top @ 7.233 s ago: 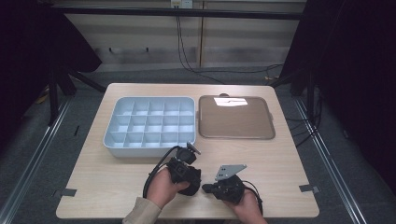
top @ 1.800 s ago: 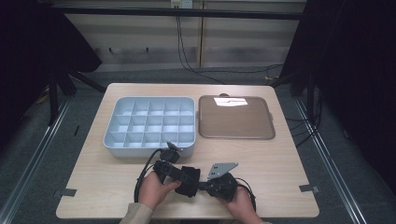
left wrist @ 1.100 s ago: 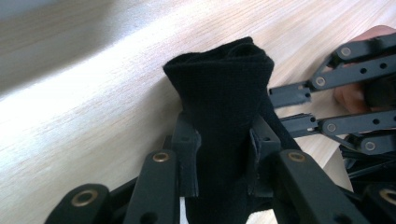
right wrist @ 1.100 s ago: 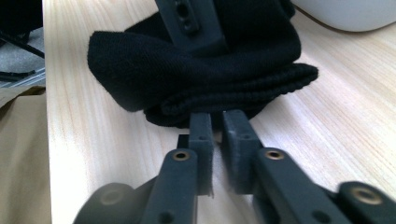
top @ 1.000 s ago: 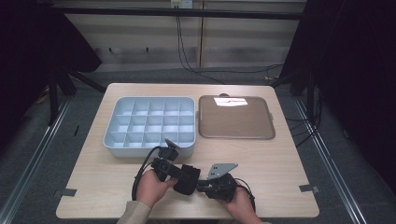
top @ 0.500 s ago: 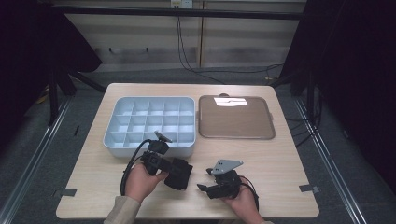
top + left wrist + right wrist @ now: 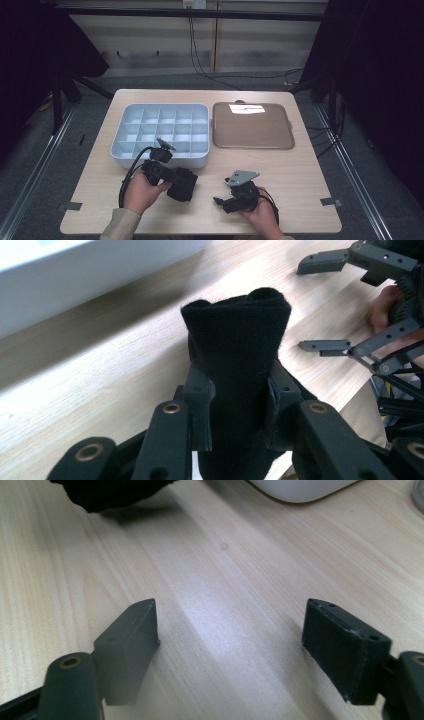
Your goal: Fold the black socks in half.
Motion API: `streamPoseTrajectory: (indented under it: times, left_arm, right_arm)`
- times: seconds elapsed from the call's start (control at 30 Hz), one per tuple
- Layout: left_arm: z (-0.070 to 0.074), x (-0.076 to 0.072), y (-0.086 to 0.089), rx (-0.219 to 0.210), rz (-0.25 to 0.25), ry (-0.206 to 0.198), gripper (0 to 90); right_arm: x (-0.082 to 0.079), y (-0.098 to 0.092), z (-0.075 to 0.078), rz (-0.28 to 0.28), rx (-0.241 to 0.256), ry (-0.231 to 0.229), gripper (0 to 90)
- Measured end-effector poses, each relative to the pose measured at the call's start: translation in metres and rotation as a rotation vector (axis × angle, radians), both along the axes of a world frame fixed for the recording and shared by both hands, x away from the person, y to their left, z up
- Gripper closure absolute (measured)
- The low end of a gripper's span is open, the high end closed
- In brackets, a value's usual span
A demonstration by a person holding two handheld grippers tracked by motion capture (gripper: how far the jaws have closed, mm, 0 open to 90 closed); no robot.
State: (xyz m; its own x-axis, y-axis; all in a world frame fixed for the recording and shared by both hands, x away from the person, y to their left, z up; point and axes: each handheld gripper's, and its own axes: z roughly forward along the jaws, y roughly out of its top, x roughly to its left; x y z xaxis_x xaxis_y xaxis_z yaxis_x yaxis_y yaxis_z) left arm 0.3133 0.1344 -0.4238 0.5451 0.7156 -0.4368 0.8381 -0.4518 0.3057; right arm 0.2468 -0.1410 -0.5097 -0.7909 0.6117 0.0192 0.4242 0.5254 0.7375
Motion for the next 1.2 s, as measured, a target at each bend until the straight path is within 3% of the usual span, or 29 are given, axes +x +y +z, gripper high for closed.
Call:
streamPoseTrajectory:
  times: [0.13, 1.2]
  left_arm:
    - [0.003, 0.0, 0.005, 0.001, 0.002, -0.002, 69.6]
    - [0.019, 0.003, 0.031, 0.023, 0.028, 0.003, 69.3]
  right_arm:
    - [0.001, 0.0, 0.0, -0.012, 0.003, 0.02, 19.4]
    - [0.001, 0.0, 0.0, -0.003, 0.002, 0.018, 18.4]
